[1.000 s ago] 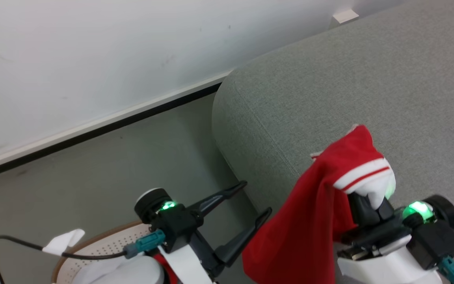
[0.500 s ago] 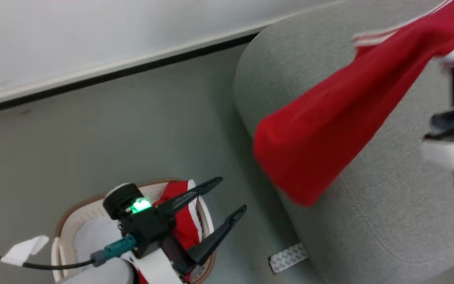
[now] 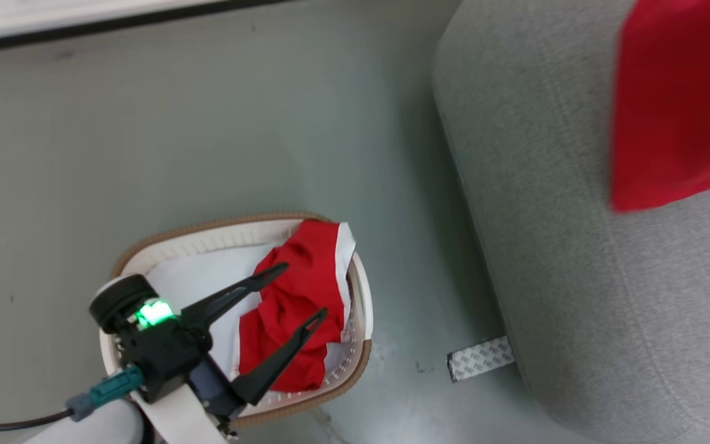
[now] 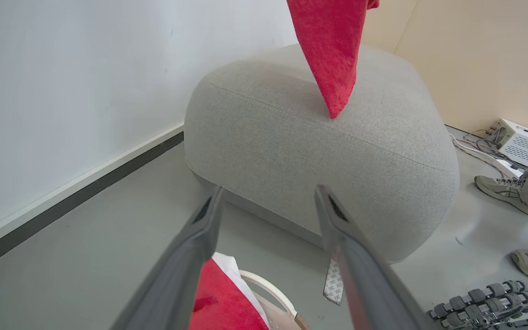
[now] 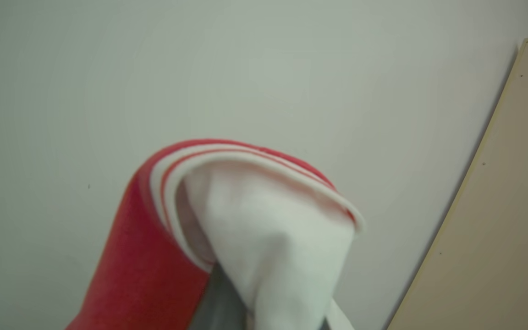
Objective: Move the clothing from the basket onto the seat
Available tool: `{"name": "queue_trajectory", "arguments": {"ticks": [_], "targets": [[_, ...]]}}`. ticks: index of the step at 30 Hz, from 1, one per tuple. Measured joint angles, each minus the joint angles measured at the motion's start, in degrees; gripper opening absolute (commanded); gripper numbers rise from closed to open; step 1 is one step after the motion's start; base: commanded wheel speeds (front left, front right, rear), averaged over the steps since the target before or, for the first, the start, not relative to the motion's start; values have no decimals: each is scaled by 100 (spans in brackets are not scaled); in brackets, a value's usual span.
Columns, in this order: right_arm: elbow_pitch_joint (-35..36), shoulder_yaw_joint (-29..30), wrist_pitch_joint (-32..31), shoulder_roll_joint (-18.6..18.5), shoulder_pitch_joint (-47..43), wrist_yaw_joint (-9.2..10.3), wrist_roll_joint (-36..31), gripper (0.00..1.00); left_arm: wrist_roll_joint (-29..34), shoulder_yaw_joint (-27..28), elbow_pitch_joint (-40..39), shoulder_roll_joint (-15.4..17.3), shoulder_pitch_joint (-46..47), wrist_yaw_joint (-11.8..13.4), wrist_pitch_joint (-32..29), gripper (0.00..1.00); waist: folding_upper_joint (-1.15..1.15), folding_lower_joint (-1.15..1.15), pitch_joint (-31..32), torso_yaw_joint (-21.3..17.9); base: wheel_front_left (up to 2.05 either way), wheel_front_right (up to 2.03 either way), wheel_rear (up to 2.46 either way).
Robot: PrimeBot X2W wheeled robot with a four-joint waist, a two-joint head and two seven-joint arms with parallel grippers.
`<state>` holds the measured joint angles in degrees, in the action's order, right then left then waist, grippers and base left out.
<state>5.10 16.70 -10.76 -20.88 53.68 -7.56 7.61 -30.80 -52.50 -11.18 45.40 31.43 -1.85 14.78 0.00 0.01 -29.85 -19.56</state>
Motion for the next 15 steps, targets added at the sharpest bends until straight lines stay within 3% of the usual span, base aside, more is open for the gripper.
{"name": "queue_trajectory", "arguments": {"ticks": [2,7,15], "targets": [[89,269,-211,-121,232,0,-142,0,1,47,-41,100,-11,-44,1,100,0,0,-143,55,0,0,0],[13,622,-542,8,271,0,-430,0,49,167,-176,272,-20,-73,21,100,0,0,-472,156,0,0,0],[-690,1085,-669,780,-964,0,-1017,0,53,308,-280,465,-48,-122,29,100,0,0,-824,264,0,0,0]]}}
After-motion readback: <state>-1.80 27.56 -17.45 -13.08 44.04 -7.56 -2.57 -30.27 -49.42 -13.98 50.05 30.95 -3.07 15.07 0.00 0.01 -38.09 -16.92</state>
